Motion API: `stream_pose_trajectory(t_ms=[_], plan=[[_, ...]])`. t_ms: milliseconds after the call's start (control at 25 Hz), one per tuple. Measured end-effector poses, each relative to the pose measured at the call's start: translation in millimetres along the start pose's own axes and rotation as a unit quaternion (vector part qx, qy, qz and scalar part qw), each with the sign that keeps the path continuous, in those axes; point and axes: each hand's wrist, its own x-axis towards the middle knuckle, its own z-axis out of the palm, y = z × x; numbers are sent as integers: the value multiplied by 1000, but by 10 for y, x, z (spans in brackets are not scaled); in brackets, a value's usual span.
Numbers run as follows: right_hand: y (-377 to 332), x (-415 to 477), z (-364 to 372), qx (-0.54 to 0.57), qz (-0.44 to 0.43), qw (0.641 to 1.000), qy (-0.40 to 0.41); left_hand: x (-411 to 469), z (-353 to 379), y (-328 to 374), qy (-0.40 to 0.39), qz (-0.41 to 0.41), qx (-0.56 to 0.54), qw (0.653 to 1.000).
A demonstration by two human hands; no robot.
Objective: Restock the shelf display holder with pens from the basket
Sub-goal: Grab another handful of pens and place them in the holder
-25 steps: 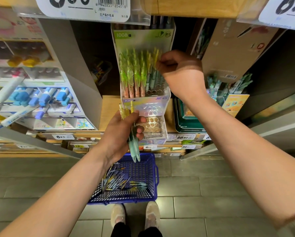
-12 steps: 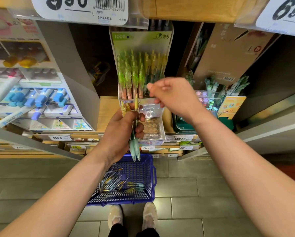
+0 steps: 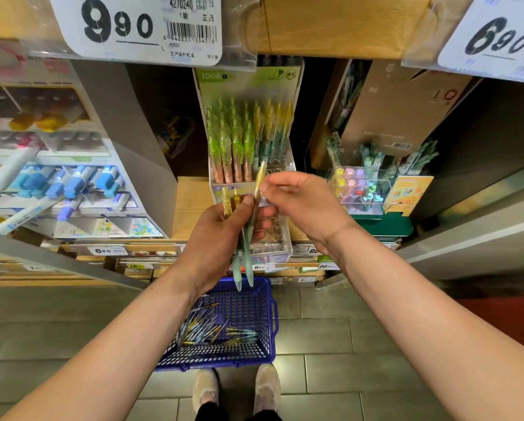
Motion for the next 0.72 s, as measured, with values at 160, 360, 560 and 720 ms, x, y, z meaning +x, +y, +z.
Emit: stream_pose_trajectory(t_ms=[160,360,560,720], plan=[[-269,113,-284,54,-81,988,119,1,-56,9,34,-14,37,999],[-506,327,-452,46,-189,958,210,72,-96,10,-10,-91,-36,995],[-445,500,-339,-89,-198,956,200,109,-119,25,-37,-103,-72,991],[-380,499,-284,-183,-204,945,179,111,-173,27,-36,-98,-95,990]])
